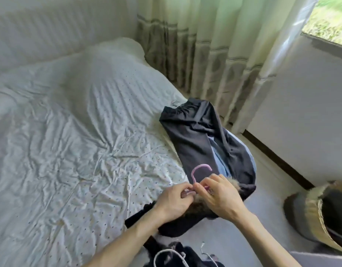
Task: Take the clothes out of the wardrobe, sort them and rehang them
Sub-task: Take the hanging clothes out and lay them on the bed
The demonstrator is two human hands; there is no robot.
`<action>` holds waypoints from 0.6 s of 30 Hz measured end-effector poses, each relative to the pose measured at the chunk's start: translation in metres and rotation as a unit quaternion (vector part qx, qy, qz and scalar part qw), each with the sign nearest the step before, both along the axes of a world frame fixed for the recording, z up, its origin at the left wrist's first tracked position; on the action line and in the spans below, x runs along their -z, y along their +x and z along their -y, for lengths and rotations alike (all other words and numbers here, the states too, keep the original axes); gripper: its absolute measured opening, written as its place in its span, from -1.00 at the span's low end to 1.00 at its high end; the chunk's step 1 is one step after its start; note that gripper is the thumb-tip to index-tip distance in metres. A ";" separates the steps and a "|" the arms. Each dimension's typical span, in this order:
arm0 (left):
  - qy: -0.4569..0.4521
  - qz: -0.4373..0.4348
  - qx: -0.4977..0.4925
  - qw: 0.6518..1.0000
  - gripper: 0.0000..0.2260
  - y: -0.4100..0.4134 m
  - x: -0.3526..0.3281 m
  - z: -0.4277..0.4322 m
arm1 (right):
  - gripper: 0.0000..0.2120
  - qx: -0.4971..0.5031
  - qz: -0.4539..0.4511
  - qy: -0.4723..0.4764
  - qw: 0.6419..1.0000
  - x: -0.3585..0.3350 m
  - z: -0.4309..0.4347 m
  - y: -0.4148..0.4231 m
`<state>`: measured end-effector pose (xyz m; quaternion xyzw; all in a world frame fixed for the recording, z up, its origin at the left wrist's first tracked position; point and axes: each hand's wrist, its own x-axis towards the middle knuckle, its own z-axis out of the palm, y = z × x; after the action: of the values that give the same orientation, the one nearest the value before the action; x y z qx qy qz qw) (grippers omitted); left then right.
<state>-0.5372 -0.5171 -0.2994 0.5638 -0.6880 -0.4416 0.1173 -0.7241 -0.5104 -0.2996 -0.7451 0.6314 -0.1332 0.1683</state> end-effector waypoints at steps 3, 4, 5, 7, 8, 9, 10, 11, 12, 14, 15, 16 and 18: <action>0.003 -0.009 -0.071 0.997 -0.80 0.023 -0.001 0.014 | -0.54 -0.023 0.089 0.021 0.996 -0.005 0.027 0.010; -0.004 -0.004 -0.094 0.996 -0.78 0.030 -0.001 0.021 | -0.62 -0.006 0.131 0.024 0.991 -0.005 0.038 0.010; -0.012 0.000 -0.119 0.993 -0.76 0.037 -0.002 0.028 | -0.68 0.023 0.174 0.026 0.984 -0.004 0.050 0.010; -0.025 0.006 -0.165 0.986 -0.72 0.050 -0.005 0.043 | -0.68 0.091 0.226 0.018 0.970 0.010 0.079 0.000; -0.035 0.013 -0.185 0.982 -0.70 0.056 -0.006 0.052 | -0.61 0.119 0.238 0.029 0.963 0.020 0.094 -0.007; -0.047 0.016 -0.202 0.978 -0.69 0.062 -0.008 0.060 | -0.52 0.137 0.240 0.054 0.960 0.035 0.109 -0.016; -0.055 0.018 -0.219 0.974 -0.68 0.068 -0.009 0.069 | -0.44 0.146 0.235 0.088 0.957 0.044 0.122 -0.022; -0.060 0.019 -0.232 0.971 -0.67 0.073 -0.010 0.077 | -0.39 0.149 0.236 0.130 0.951 0.057 0.133 -0.029; -0.057 0.021 -0.246 0.967 -0.67 0.077 -0.011 0.086 | -0.39 0.143 0.250 0.173 0.942 0.064 0.144 -0.031; -0.052 0.021 -0.269 0.962 -0.64 0.085 -0.013 0.102 | -0.44 0.139 0.297 0.236 0.915 0.074 0.160 -0.030; -0.053 0.020 -0.282 0.958 -0.64 0.090 -0.015 0.112 | -0.50 0.132 0.308 0.255 0.907 0.079 0.167 -0.029; -0.052 0.017 -0.297 0.953 -0.65 0.094 -0.016 0.121 | -0.56 0.137 0.296 0.277 0.904 0.081 0.172 -0.025; -0.056 0.015 -0.329 0.942 -0.68 0.102 -0.016 0.140 | -0.57 0.130 0.275 0.319 0.897 0.093 0.184 -0.022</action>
<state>-0.4356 -0.6566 -0.2836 0.7579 -0.4891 -0.3310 0.2774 -0.7457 -0.6946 -0.3928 -0.4960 0.6598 -0.1452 0.5455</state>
